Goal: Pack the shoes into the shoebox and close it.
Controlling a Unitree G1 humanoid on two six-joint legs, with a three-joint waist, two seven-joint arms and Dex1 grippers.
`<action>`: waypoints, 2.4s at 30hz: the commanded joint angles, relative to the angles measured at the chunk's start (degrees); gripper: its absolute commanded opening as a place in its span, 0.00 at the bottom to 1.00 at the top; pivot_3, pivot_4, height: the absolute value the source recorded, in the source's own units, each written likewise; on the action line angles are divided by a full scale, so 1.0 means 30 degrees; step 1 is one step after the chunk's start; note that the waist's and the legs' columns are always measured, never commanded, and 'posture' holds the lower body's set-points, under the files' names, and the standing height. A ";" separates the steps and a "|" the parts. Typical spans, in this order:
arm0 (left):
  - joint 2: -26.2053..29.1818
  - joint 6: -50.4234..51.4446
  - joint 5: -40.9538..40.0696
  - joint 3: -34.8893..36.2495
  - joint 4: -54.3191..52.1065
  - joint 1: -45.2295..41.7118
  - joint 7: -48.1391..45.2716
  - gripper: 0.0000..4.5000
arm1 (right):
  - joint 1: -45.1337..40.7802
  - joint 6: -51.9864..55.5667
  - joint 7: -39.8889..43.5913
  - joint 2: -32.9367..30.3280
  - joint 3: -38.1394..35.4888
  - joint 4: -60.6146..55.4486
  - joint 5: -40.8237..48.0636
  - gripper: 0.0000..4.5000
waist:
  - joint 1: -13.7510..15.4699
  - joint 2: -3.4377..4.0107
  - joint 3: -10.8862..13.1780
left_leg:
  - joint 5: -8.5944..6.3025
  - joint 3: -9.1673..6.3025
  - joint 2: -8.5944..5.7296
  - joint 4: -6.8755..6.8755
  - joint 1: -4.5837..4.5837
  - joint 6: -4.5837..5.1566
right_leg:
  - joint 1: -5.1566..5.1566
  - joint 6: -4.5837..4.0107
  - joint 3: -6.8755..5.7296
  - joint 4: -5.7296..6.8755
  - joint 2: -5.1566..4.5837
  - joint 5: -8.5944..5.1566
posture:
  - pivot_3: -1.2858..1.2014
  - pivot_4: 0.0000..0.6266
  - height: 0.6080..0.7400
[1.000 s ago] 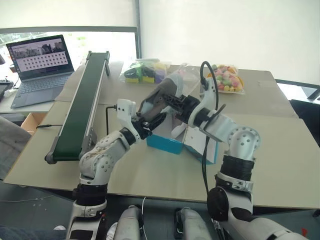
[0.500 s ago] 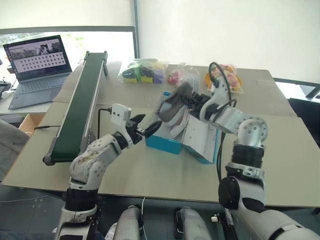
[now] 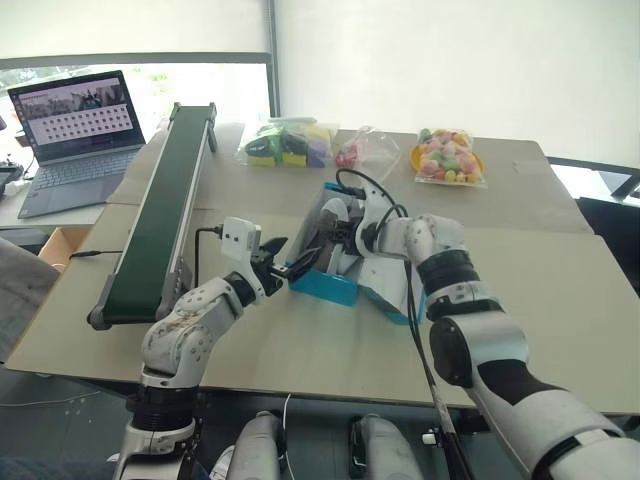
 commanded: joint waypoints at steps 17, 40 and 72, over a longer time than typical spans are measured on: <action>0.1071 -0.0247 0.0260 -0.0646 -0.0805 0.0096 -0.1597 1.00 | 0.3759 0.7942 0.0994 -0.1886 -0.4955 -1.9473 0.7981 0.39 | 0.0170 0.0019 0.0014 | 0.0001 -0.0048 -0.0013 -0.0015 -0.0083 0.0002 | -0.0055 0.0037 -0.0013 -0.0004 -0.0009 -0.0001 | 0.52 0.24 0.82; 0.6007 -0.3801 0.3064 -0.1961 0.4470 -0.2192 -0.9863 1.00 | 1.9757 0.7741 -0.5973 -0.2139 0.0111 -2.7200 0.4937 0.00 | 0.0481 0.0062 0.0030 | -0.0008 -0.0157 -0.0056 -0.0132 -0.0024 -0.0008 | -0.0055 -0.0090 -0.0037 -0.0240 -0.0040 -0.0070 | 0.52 0.24 0.82; 0.6548 -0.2582 0.3632 -0.2362 0.4403 -0.3534 -1.1707 1.00 | 1.8218 -1.1351 -0.5487 0.7251 -0.3820 -2.1046 1.3794 0.00 | 0.0095 0.0079 0.0025 | -0.0005 -0.0187 -0.0070 -0.0083 -0.0070 0.0010 | -0.0014 -0.0019 0.0030 -0.0186 0.0031 0.0007 | 0.52 0.24 0.82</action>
